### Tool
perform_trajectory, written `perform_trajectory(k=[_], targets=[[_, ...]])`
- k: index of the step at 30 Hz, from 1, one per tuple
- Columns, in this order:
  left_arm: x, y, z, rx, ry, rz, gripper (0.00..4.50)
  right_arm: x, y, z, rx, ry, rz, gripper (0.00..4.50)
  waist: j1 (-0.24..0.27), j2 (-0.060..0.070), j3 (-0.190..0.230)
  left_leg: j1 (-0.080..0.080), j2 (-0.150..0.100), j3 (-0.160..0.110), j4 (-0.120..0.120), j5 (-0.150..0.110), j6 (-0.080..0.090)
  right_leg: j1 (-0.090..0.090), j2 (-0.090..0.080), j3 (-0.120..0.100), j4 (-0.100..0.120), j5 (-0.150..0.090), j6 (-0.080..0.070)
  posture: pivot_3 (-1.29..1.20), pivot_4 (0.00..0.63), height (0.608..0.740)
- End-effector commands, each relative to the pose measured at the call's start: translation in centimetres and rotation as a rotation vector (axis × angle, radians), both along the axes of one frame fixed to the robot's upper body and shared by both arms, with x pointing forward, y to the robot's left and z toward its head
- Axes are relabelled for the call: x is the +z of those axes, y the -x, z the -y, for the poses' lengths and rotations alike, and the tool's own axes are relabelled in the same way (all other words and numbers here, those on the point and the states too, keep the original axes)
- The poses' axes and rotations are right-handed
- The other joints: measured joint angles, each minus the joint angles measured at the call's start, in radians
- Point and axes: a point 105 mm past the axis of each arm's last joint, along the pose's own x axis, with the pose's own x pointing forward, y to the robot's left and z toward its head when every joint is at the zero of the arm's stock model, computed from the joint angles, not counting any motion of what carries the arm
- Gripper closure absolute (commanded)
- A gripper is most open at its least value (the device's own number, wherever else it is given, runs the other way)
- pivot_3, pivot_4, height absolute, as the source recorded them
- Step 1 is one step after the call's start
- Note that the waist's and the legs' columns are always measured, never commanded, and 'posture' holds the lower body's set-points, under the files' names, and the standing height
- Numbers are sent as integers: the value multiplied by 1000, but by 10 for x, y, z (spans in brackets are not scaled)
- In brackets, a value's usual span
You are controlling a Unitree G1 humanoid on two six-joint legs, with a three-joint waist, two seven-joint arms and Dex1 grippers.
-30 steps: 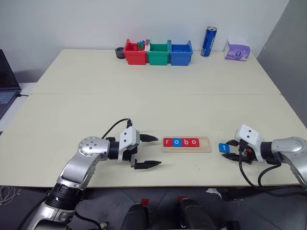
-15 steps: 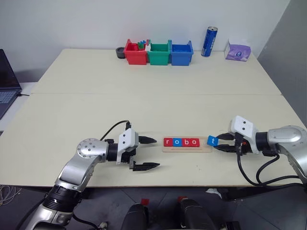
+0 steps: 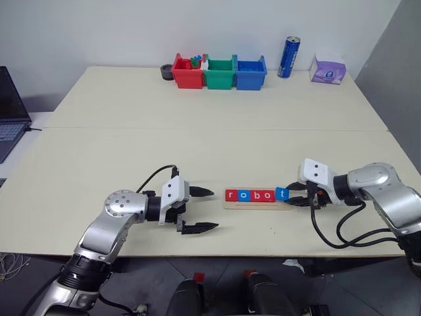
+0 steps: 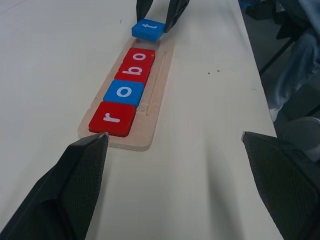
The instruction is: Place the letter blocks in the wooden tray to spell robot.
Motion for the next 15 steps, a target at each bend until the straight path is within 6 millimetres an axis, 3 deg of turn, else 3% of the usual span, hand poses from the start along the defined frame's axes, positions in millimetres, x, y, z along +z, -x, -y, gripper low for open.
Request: perform_trajectory(k=[1,15], targets=[[10,0,-1,-2,8,48,0,9,-2,-2,42,17,31,3042,0,0,0,0,0,0,0,0,0,0,0,0,0,0,0,0,150,740],[10,1,0,-2,12,51,0,4,-7,0,61,44,23,3042,1,0,0,0,0,0,0,0,0,0,0,-1,0,1,-2,0,150,740]])
